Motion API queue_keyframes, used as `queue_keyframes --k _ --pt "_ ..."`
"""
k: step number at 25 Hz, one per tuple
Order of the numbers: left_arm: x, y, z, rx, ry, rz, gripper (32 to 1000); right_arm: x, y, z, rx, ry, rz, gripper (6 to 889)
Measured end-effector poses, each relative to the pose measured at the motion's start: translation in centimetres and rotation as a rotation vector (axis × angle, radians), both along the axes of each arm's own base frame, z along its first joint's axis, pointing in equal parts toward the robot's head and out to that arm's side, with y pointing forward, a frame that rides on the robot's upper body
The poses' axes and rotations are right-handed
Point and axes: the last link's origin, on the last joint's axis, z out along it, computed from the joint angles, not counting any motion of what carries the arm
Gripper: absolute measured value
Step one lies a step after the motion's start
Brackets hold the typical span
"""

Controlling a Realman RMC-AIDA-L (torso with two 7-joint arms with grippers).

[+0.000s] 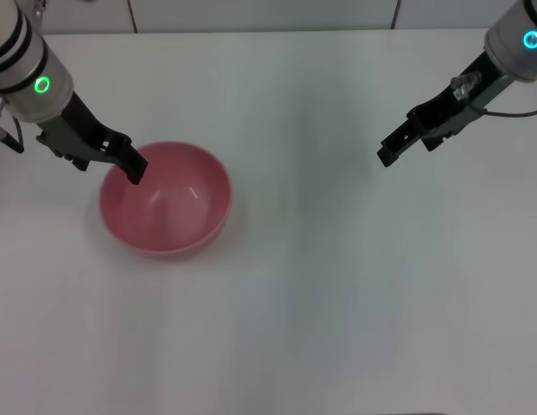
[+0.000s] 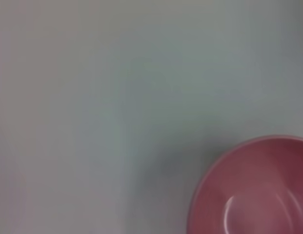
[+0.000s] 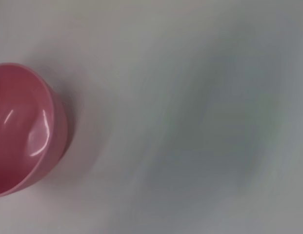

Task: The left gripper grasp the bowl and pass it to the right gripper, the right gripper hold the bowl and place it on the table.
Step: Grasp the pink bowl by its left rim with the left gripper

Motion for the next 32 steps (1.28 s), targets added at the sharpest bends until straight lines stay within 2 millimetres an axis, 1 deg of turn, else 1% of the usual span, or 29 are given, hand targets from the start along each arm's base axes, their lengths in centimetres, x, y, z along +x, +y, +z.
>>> queue_keyframes --k 12,17,32 --pt "-1.6 0.6 -0.6 0.001 -0.004 0.018 813 0.2 -0.1 0.0 -0.001 0.0 -0.003 851" --pt "-2.4 0.7 -1.3 -0.017 -0.014 0.029 812 0.2 -0.1 0.0 -0.001 0.0 -0.003 851" --pt "-3.5 0.8 -2.8 -0.035 -0.007 0.032 809 0.0 0.0 0.0 -0.004 0.0 0.009 850"
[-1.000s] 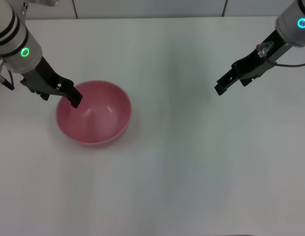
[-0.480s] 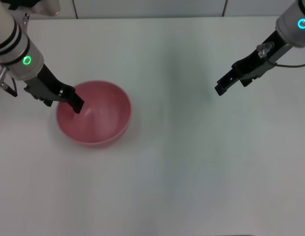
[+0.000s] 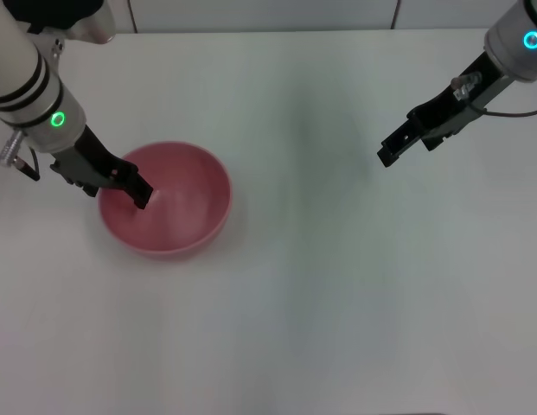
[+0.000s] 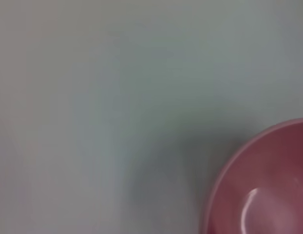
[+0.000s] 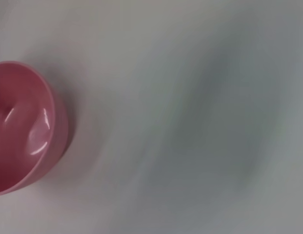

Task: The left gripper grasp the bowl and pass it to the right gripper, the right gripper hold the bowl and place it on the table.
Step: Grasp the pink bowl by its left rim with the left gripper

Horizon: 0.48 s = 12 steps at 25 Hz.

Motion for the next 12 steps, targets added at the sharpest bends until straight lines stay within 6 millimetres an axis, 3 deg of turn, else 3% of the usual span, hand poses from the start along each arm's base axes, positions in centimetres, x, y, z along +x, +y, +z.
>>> queue_keyframes --k 12 --pt "-0.45 -0.12 -0.83 -0.012 0.001 -0.002 807 -0.07 0.03 0.0 -0.001 0.0 0.004 850"
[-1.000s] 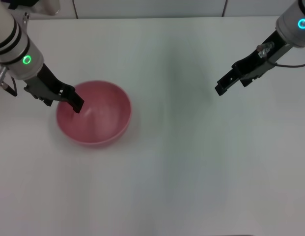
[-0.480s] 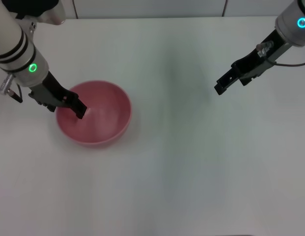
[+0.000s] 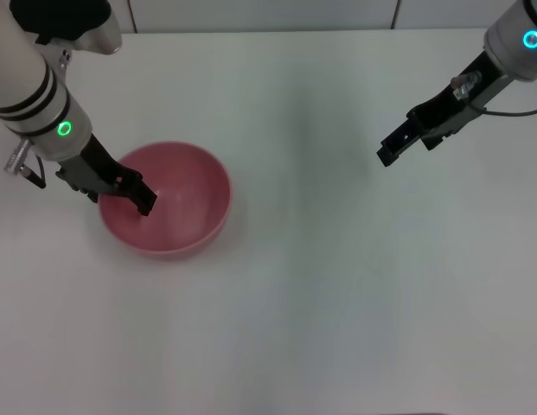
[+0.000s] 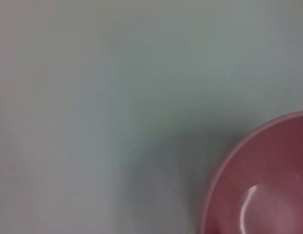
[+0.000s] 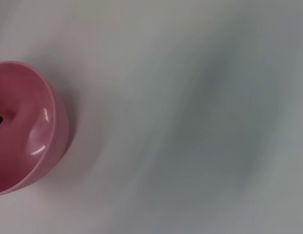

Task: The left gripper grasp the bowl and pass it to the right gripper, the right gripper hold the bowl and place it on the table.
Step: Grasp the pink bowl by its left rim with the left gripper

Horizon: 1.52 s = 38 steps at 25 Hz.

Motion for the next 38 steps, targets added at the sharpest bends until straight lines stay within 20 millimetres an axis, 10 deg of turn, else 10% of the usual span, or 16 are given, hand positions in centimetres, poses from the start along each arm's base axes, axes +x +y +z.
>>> queue_keyframes --k 16,32,38 --pt "-0.05 0.09 -0.07 0.01 -0.002 -0.003 804 -0.04 0.01 0.0 -0.001 0.001 0.003 849" --pt "-0.21 0.23 -0.12 0.021 0.005 -0.013 121 -0.03 0.01 -0.01 -0.001 0.001 0.003 848" --pt "-0.2 0.26 -0.07 0.02 0.011 -0.015 87 -0.04 0.01 -0.01 -0.002 0.002 0.005 848"
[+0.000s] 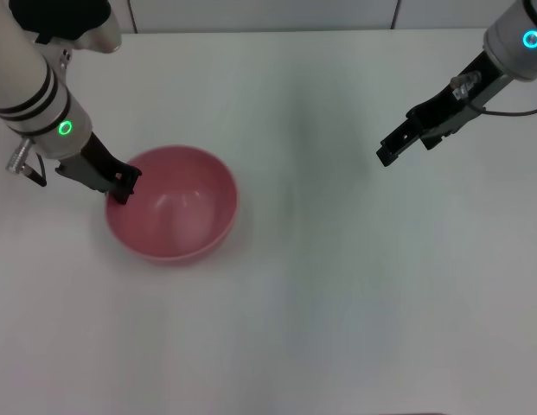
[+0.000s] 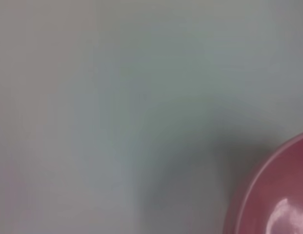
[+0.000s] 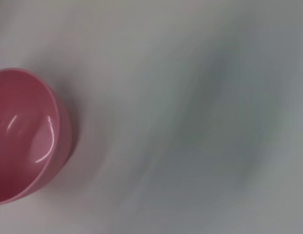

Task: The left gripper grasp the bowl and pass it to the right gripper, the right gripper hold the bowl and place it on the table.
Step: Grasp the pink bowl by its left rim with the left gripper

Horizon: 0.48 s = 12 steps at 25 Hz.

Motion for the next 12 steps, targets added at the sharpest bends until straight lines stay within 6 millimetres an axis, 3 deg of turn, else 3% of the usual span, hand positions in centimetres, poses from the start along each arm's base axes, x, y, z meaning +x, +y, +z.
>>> queue_keyframes --k 12 --pt "0.89 0.18 0.69 -0.026 -0.023 0.003 49 0.24 -0.04 0.14 0.006 0.009 -0.008 848"
